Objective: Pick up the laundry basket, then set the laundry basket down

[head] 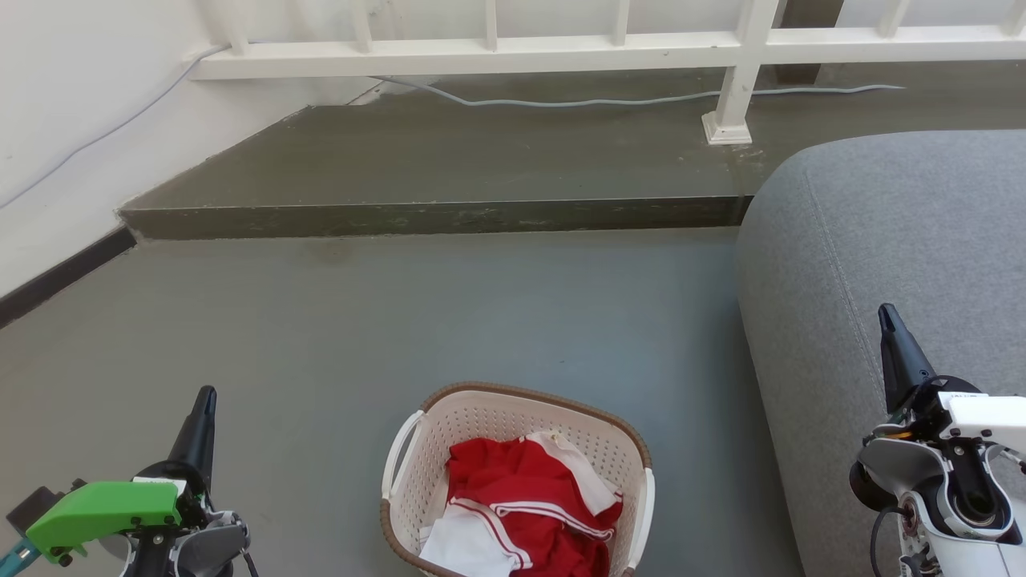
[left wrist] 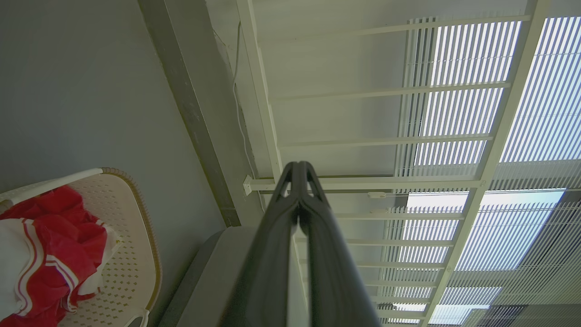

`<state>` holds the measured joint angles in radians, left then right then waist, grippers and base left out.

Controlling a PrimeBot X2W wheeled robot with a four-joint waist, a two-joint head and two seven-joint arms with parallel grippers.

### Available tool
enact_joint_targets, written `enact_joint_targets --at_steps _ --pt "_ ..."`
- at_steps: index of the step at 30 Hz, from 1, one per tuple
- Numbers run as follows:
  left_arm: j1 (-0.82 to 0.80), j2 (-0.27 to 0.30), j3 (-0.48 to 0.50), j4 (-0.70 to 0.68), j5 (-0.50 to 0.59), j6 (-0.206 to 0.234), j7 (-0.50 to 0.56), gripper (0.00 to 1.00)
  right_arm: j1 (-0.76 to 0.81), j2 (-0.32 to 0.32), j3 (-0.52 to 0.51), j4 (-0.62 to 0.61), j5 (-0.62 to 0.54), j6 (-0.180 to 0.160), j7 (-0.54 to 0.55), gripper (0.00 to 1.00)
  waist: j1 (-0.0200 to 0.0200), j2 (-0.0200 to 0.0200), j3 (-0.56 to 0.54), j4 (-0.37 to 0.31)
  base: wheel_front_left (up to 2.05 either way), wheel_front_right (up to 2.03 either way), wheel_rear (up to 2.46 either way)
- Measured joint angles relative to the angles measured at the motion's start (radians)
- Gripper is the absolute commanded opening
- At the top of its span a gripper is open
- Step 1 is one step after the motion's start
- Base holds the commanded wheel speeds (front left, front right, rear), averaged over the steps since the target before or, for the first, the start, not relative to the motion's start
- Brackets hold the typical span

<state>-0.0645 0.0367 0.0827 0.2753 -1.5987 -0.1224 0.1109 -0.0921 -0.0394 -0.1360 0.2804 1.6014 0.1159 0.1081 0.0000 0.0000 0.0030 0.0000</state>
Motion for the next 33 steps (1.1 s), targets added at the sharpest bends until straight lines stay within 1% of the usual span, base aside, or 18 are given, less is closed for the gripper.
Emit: enact_joint_targets --at_steps 23,24,29,33 --pt "0.0 0.0 0.0 0.0 0.0 0.0 0.0 0.0 0.0 0.0 0.0 0.0 0.0 0.0 0.0 0.0 0.0 0.0 0.0 0.0 0.0 0.0 0.0" --pt "0.0 0.0 0.0 0.0 0.0 0.0 0.0 1.0 0.0 0.0 0.0 0.0 0.0 0.0 0.0 1.0 0.0 0.0 0.0 0.0 0.0 0.0 0.0" --pt "0.027 -0.021 -0.006 0.047 0.0 0.001 0.0 1.0 0.036 0.021 0.004 0.046 0.0 -0.003 0.0 1.0 0.0 0.0 0.0 0.0 0.0 0.0 0.0" --pt "0.032 -0.022 -0.008 0.047 0.0 0.001 -0.003 1.0 0.044 0.024 0.013 0.046 0.0 -0.003 -0.007 1.0 0.0 0.0 0.001 0.0 0.0 0.0 0.0"
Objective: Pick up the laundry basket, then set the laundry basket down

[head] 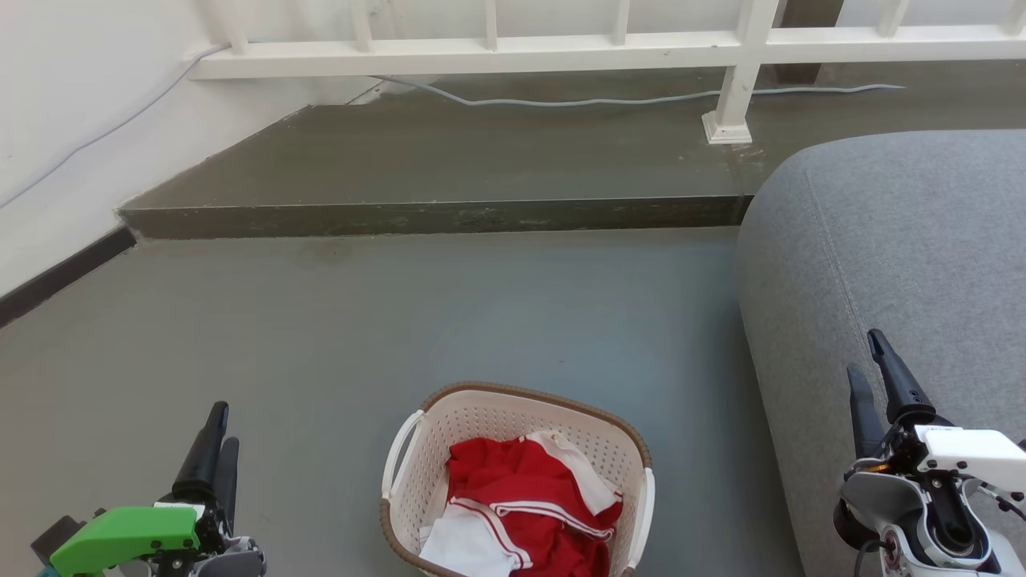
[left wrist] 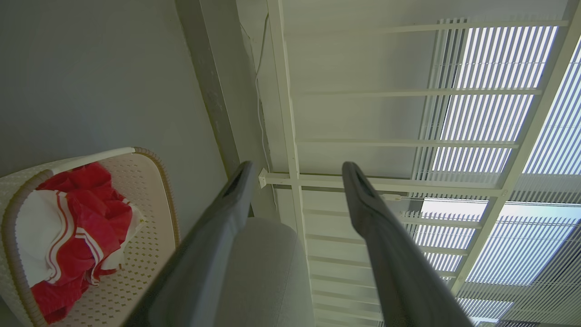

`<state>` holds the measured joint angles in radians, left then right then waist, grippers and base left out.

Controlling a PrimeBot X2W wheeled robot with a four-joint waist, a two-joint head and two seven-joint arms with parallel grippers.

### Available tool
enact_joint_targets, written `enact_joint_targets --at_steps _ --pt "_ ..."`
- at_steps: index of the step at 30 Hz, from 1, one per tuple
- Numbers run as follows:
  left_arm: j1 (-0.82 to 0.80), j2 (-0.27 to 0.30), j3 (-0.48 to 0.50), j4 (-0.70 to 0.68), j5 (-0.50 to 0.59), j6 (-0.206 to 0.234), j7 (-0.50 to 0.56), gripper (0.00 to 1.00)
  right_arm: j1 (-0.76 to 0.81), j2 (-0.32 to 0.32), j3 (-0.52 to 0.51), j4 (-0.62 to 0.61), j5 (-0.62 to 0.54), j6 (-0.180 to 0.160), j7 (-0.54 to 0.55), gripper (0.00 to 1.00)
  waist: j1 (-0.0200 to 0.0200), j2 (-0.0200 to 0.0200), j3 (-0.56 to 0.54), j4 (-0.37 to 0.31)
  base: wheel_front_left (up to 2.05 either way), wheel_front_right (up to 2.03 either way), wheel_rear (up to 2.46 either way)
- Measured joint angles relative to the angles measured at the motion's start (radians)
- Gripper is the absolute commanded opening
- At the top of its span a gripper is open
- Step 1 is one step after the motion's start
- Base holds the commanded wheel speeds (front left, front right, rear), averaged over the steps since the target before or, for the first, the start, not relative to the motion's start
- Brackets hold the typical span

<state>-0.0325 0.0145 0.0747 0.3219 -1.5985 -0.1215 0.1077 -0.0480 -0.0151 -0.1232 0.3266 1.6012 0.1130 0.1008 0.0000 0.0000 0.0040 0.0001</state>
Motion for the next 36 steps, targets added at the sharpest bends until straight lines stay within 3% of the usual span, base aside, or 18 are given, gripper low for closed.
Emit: enact_joint_targets --at_steps 13,36 --pt "0.0 0.002 -0.014 -0.031 0.022 0.0 -0.04 1.0 -0.001 -0.001 0.052 -0.028 -0.026 0.0 -0.052 1.0 0.0 0.0 0.004 -0.001 0.0 0.0 0.0" --pt "-0.002 0.07 -0.116 -0.076 0.27 0.0 -0.138 1.0 -0.02 -0.036 0.153 -0.059 -0.26 0.0 -0.133 1.0 0.0 0.0 0.008 -0.007 0.0 0.0 0.0"
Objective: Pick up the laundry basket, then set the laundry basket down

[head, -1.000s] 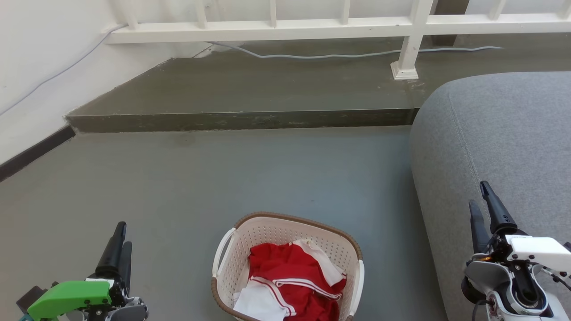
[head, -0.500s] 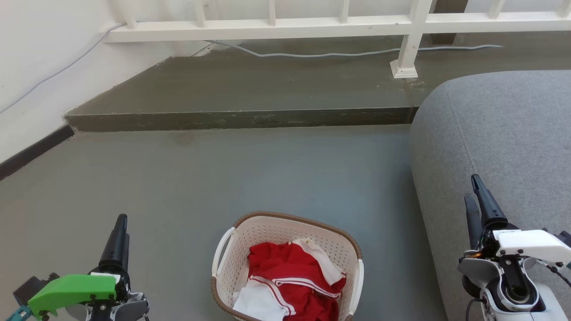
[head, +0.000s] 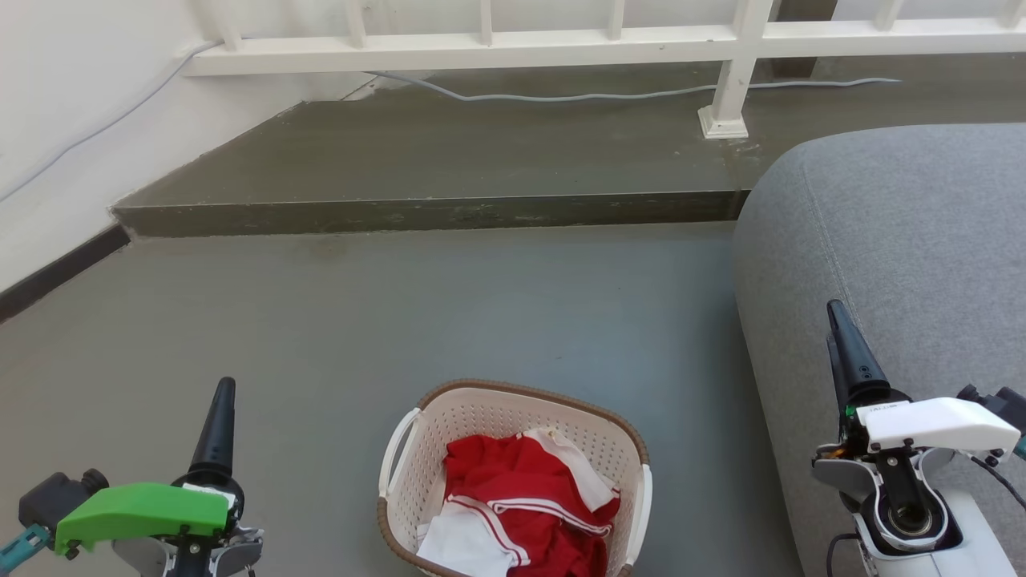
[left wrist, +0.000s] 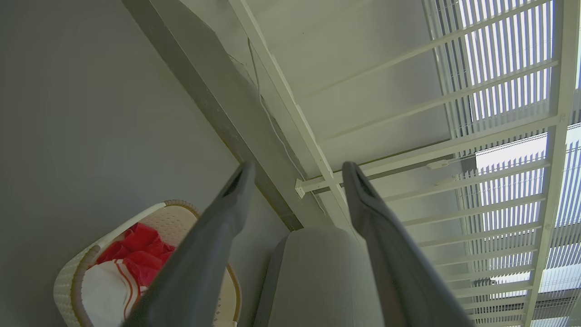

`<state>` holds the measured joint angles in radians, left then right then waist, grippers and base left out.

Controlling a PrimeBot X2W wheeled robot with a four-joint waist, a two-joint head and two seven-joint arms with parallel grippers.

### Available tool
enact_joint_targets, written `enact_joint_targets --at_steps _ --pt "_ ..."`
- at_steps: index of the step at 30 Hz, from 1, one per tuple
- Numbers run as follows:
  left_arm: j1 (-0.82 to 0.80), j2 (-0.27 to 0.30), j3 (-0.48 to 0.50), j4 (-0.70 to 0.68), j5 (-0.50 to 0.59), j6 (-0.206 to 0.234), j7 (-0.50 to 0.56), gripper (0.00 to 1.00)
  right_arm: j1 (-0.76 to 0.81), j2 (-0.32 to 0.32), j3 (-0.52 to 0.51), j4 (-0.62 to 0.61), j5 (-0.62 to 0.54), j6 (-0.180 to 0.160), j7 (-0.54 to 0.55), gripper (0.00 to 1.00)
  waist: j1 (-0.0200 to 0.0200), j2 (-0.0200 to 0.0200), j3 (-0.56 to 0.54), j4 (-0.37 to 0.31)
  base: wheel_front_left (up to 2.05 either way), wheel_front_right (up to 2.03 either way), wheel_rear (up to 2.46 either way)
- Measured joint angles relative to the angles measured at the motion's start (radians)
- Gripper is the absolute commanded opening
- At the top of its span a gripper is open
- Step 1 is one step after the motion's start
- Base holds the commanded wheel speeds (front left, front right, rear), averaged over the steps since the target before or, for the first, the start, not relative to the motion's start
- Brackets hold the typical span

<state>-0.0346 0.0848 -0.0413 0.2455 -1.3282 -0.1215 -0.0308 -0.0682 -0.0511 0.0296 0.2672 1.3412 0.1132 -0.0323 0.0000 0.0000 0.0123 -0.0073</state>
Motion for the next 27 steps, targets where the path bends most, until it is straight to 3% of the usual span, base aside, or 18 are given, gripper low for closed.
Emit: enact_joint_targets --at_steps 21,27 --pt "-0.006 0.019 -0.021 -0.013 0.381 0.002 -0.07 1.0 -0.02 -0.027 0.081 -0.005 -0.401 -0.001 -0.068 1.0 0.0 0.0 0.003 -0.003 0.0 0.0 0.0" --pt "-0.007 0.017 -0.025 -0.022 0.457 0.003 -0.09 1.0 -0.027 -0.027 0.099 -0.008 -0.487 -0.016 -0.089 1.0 0.0 0.0 0.004 -0.004 0.0 0.0 0.0"
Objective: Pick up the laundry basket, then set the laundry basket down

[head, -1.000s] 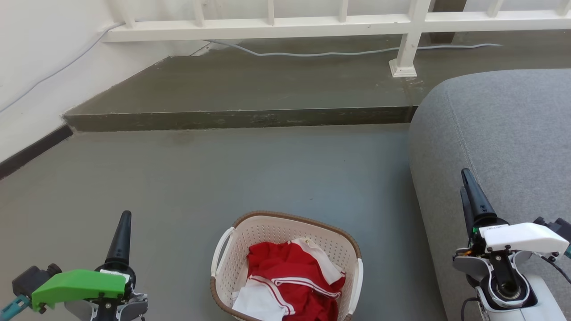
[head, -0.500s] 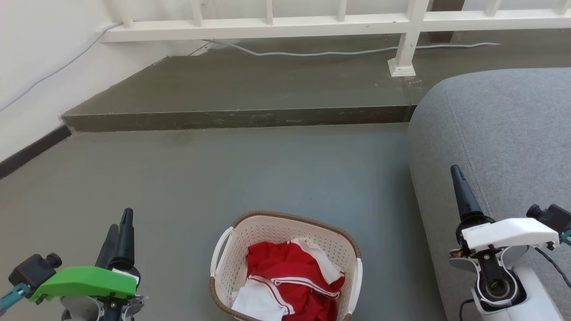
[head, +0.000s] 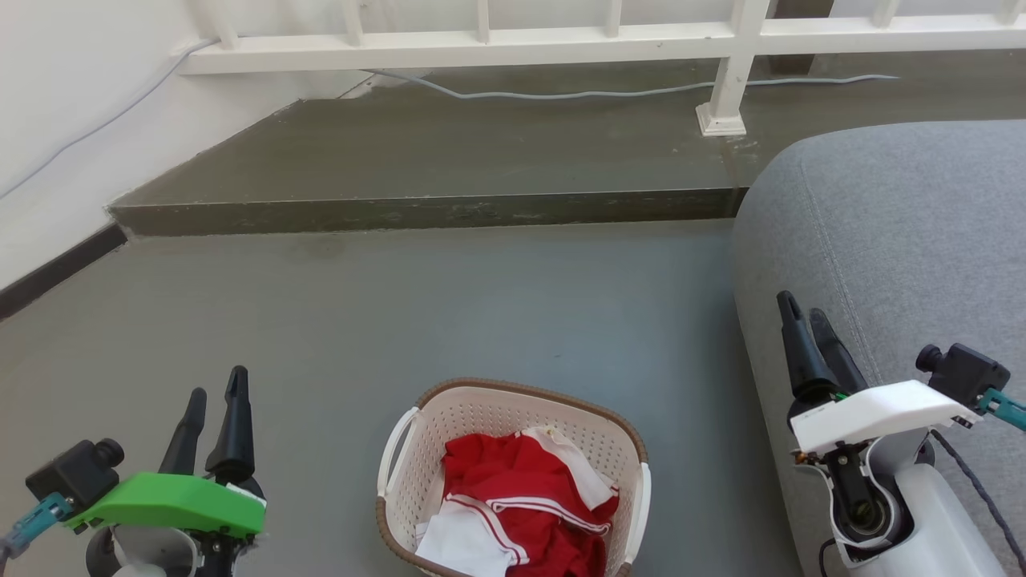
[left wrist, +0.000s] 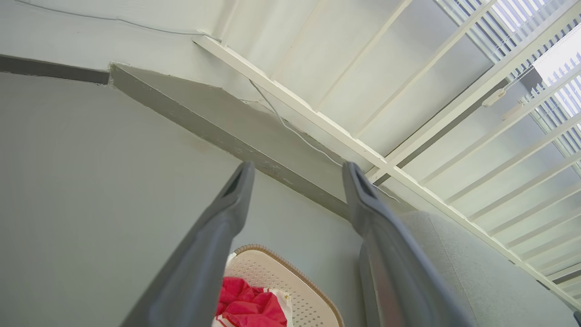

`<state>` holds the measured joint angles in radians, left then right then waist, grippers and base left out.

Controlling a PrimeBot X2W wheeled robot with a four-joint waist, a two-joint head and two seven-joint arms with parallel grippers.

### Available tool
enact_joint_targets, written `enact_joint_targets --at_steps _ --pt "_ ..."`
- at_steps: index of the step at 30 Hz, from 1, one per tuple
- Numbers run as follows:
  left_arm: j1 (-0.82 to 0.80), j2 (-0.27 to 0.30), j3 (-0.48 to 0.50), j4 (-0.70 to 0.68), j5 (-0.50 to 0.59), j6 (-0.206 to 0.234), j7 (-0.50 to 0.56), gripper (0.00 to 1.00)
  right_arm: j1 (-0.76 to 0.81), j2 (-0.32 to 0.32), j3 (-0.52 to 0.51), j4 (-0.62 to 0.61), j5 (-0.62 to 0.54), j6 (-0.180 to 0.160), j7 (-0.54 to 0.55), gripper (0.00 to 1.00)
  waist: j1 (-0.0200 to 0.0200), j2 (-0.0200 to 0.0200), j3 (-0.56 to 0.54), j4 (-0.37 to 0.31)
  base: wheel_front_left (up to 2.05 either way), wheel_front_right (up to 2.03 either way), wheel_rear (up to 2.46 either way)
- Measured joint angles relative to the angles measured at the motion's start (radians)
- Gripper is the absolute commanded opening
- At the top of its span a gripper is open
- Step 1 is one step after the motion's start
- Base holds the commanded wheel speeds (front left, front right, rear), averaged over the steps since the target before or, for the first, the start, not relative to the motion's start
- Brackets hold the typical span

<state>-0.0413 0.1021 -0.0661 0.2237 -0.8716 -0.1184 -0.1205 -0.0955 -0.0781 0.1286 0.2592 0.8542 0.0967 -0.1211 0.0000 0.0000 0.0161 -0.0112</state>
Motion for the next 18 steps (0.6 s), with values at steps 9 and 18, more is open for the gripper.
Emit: enact_joint_targets --at_steps 9,18 --pt "0.0 -0.017 -0.005 -0.006 0.126 0.0 -0.031 1.0 0.0 0.003 0.026 0.003 -0.126 -0.018 -0.03 1.0 0.0 0.0 -0.001 0.0 0.0 0.0 0.0" --pt "-0.001 -0.022 -0.007 -0.013 0.246 0.0 -0.067 1.0 0.0 0.009 0.048 0.006 -0.244 -0.02 -0.063 1.0 0.0 0.0 -0.002 -0.001 0.0 0.0 0.0"
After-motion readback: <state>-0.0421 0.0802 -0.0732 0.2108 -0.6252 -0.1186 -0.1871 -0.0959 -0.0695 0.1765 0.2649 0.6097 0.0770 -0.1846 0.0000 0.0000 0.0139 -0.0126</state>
